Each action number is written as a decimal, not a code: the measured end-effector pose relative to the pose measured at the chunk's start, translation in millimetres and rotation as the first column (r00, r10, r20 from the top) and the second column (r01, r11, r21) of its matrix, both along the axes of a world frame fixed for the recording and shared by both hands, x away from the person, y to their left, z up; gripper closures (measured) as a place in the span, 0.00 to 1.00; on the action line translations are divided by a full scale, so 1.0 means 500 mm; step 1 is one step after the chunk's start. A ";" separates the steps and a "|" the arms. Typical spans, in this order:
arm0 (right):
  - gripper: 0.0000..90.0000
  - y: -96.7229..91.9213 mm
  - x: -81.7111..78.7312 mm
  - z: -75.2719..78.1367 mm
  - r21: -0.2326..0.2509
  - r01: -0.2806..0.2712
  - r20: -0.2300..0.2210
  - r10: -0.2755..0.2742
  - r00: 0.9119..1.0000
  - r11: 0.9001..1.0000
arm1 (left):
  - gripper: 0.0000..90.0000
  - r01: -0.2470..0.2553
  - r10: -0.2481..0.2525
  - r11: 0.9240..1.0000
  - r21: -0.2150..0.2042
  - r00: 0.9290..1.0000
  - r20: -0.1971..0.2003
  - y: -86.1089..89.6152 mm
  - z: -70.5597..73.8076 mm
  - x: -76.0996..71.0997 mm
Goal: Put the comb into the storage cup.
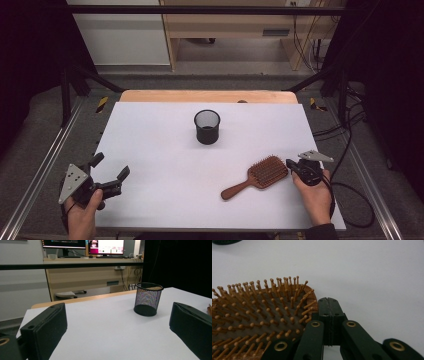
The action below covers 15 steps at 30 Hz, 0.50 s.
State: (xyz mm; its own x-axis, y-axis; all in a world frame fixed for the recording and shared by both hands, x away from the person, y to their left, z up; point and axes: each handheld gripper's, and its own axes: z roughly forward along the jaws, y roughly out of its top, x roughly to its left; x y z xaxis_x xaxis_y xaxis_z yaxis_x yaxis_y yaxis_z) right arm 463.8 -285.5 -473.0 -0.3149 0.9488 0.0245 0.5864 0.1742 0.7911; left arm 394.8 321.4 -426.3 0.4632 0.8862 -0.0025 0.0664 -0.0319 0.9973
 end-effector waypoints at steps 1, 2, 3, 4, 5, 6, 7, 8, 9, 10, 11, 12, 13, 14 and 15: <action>1.00 0.001 0.000 -0.001 0.003 -0.005 -0.011 0.005 1.000 1.000 | 0.02 0.000 0.000 1.000 0.000 1.000 0.000 0.000 0.000 0.000; 1.00 0.003 -0.001 -0.002 0.001 -0.007 -0.013 0.007 1.000 1.000 | 0.02 0.000 0.000 1.000 0.000 1.000 -0.001 0.000 0.000 0.000; 1.00 0.005 -0.001 -0.001 0.001 -0.012 -0.013 0.012 1.000 1.000 | 0.02 0.000 0.000 1.000 0.000 1.000 -0.001 0.000 0.000 0.000; 1.00 0.007 -0.002 -0.001 0.003 -0.023 -0.018 0.023 1.000 1.000 | 0.02 0.000 0.000 1.000 0.000 1.000 0.000 0.000 0.000 0.000; 1.00 0.012 -0.003 -0.002 0.007 -0.036 -0.025 0.036 0.999 0.999 | 0.02 0.000 0.000 1.000 0.000 1.000 0.000 0.000 0.000 0.000; 1.00 0.018 -0.003 -0.002 0.002 -0.050 -0.028 0.050 0.998 0.999 | 0.02 0.000 0.000 1.000 0.000 1.000 0.000 0.000 0.000 0.000; 1.00 0.018 -0.003 -0.002 0.002 -0.050 -0.028 0.050 0.998 0.999 | 0.02 0.000 0.000 1.000 0.000 1.000 0.000 0.000 0.000 0.000; 1.00 0.034 -0.007 0.000 -0.005 -0.078 -0.037 0.078 0.996 0.997 | 0.02 -0.001 0.001 1.000 0.000 1.000 0.000 0.000 0.000 0.000; 1.00 0.034 -0.007 0.000 -0.005 -0.078 -0.037 0.078 0.996 0.997 | 0.02 -0.001 0.001 1.000 0.001 1.000 -0.001 0.000 0.000 0.000; 1.00 0.047 -0.011 0.001 -0.013 -0.098 -0.041 0.097 0.994 0.995 | 0.02 -0.001 0.001 1.000 0.001 1.000 -0.001 0.001 0.000 0.000; 1.00 0.055 -0.014 0.002 -0.019 -0.111 -0.043 0.110 0.993 0.994 | 0.02 -0.002 0.002 1.000 -0.001 1.000 0.000 0.001 0.000 0.000; 1.00 0.062 -0.017 0.003 -0.019 -0.120 -0.050 0.119 0.992 0.993 | 0.02 -0.002 0.002 1.000 -0.001 1.000 0.000 0.001 0.000 0.000; 1.00 0.069 -0.019 0.003 -0.025 -0.137 -0.052 0.135 0.989 0.990 | 0.02 -0.002 0.002 1.000 -0.001 1.000 0.000 0.001 0.000 0.000; 1.00 0.075 -0.021 0.003 -0.029 -0.148 -0.054 0.147 0.988 0.989 | 0.02 -0.002 0.002 1.000 0.000 1.000 -0.001 0.001 0.000 0.000; 1.00 0.075 -0.021 0.003 -0.029 -0.148 -0.054 0.147 0.988 0.989 | 0.02 -0.001 0.001 1.000 0.001 1.000 -0.001 0.001 0.000 0.000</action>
State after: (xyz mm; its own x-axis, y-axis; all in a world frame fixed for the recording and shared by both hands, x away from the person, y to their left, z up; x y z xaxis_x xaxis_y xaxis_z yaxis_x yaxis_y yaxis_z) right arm 453.1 -247.8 -471.4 -0.4506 0.8926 0.0142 0.5921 0.2869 0.7531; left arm 394.8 321.8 -426.5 0.4620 0.8869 -0.0019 0.0676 -0.0330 0.9972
